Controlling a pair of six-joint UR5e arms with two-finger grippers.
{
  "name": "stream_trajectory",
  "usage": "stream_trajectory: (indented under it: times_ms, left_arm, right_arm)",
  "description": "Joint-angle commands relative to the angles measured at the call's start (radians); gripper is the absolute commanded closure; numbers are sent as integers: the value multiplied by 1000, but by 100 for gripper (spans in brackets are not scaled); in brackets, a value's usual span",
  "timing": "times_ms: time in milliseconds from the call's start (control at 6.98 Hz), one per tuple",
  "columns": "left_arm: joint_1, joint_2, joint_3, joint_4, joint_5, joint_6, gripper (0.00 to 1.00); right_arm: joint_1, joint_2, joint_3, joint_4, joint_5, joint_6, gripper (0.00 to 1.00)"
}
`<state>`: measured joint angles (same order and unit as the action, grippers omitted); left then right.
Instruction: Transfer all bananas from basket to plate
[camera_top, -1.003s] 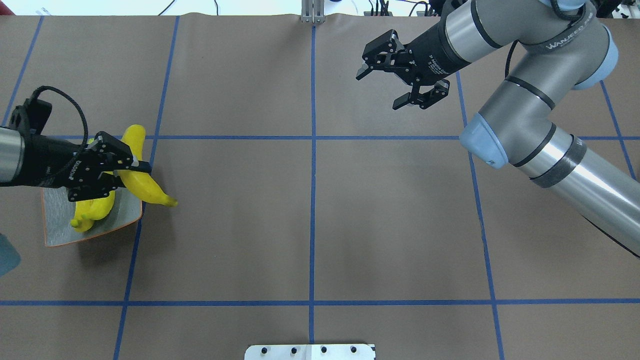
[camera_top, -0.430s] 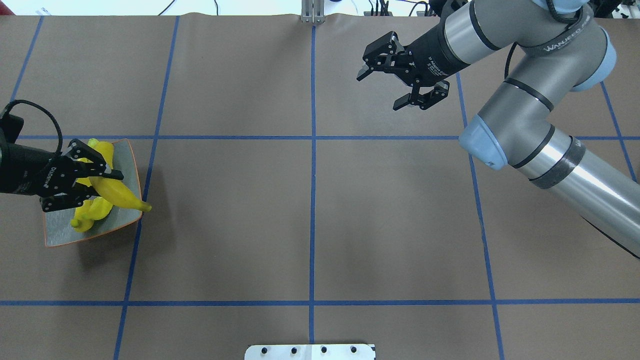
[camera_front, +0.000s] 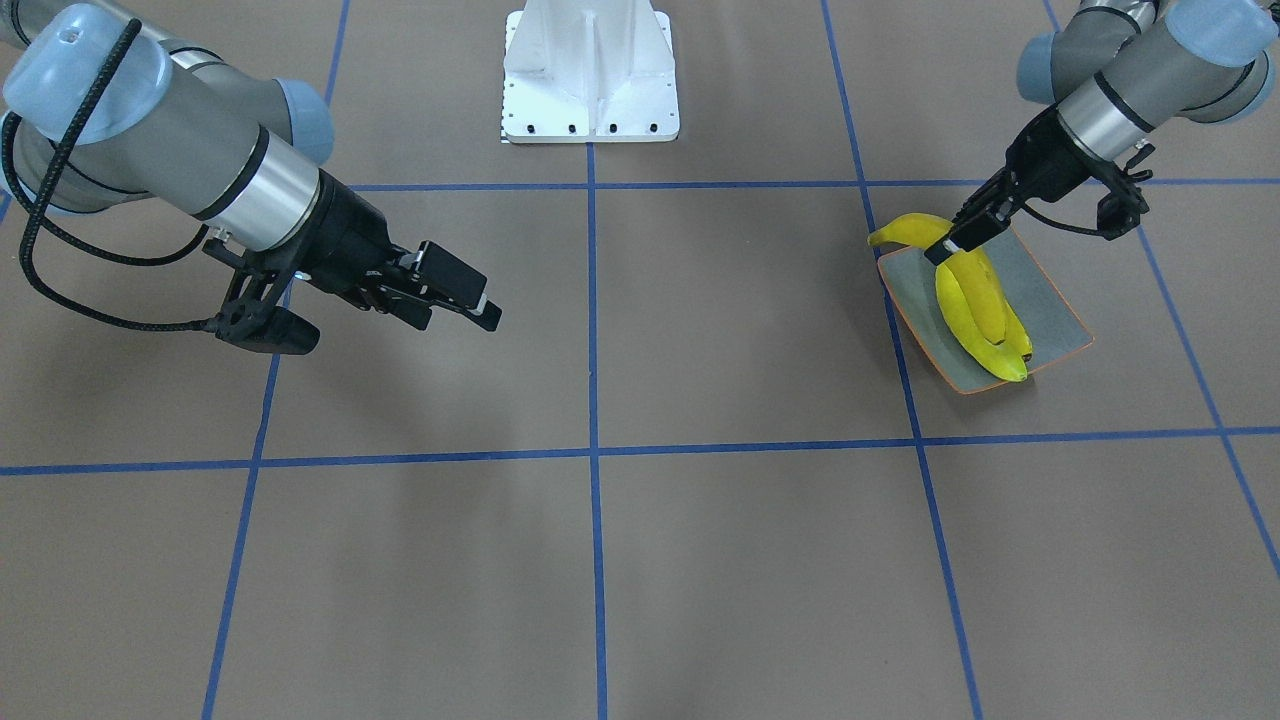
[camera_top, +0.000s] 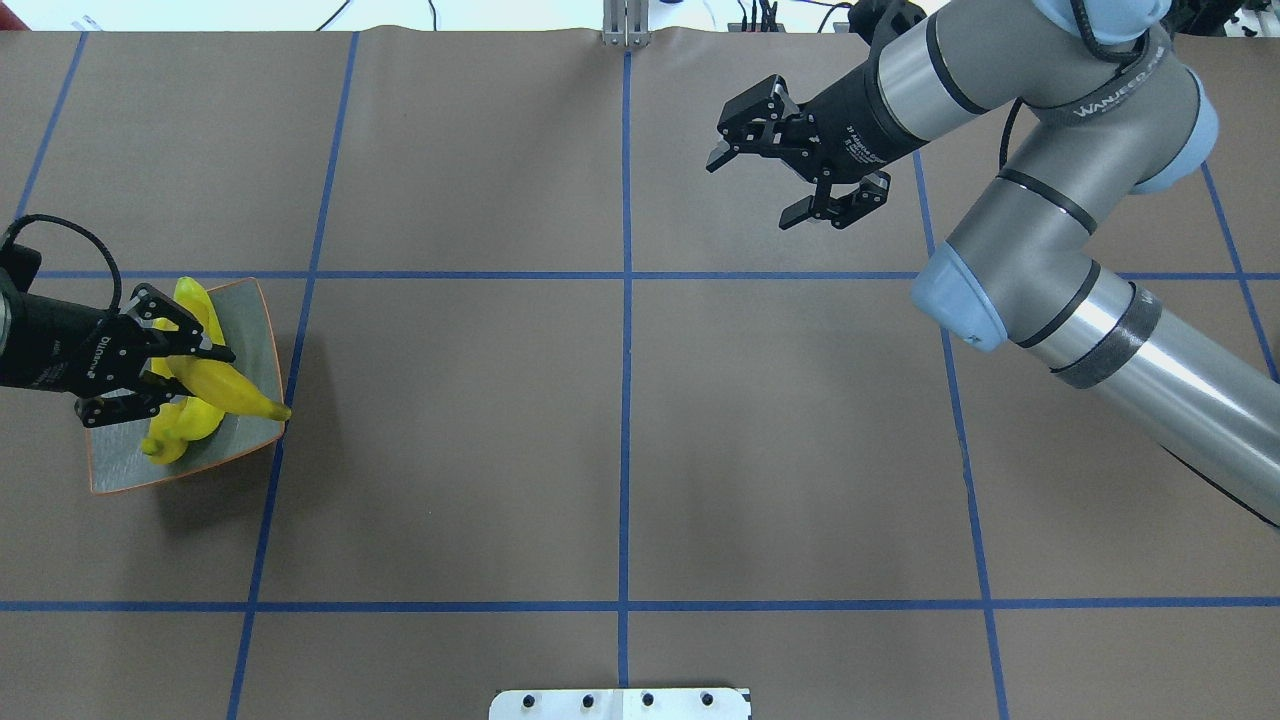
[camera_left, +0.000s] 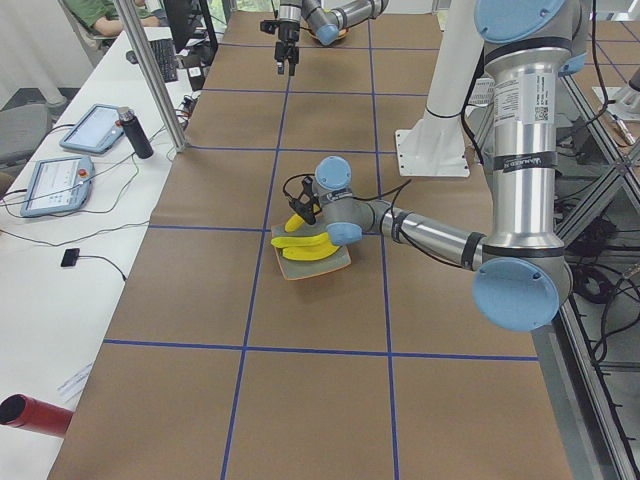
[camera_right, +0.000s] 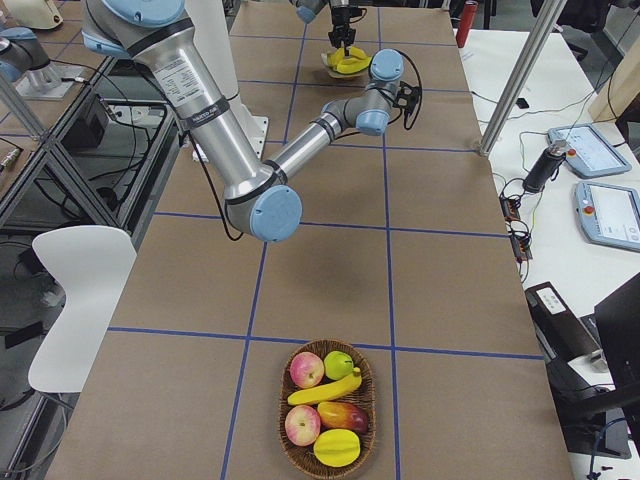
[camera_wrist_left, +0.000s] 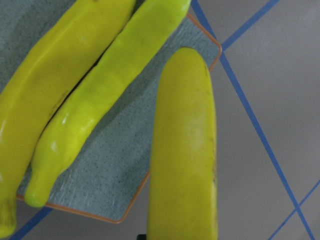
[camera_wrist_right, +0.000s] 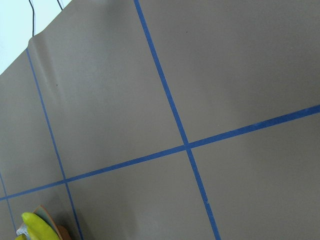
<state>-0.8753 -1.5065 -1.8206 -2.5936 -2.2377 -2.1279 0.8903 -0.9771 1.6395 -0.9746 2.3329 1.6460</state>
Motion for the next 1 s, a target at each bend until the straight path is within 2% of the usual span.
stream_trajectory:
  times_ms: [0, 430, 717, 860]
  left_arm:
    - [-52, 12, 23, 1, 1, -13, 100]
    - [-64, 29, 69, 1, 3, -56, 100]
    - [-64, 20, 64, 0, 46, -141, 100]
    - [-64, 20, 67, -9, 50, -141, 76]
  right_arm:
    - [-5, 0, 0, 1, -3, 0, 0]
    - [-5, 0, 0, 1, -15, 0, 0]
    - [-5, 0, -1, -1, -15, 0, 0]
    - [-5, -2, -1, 1, -15, 0, 0]
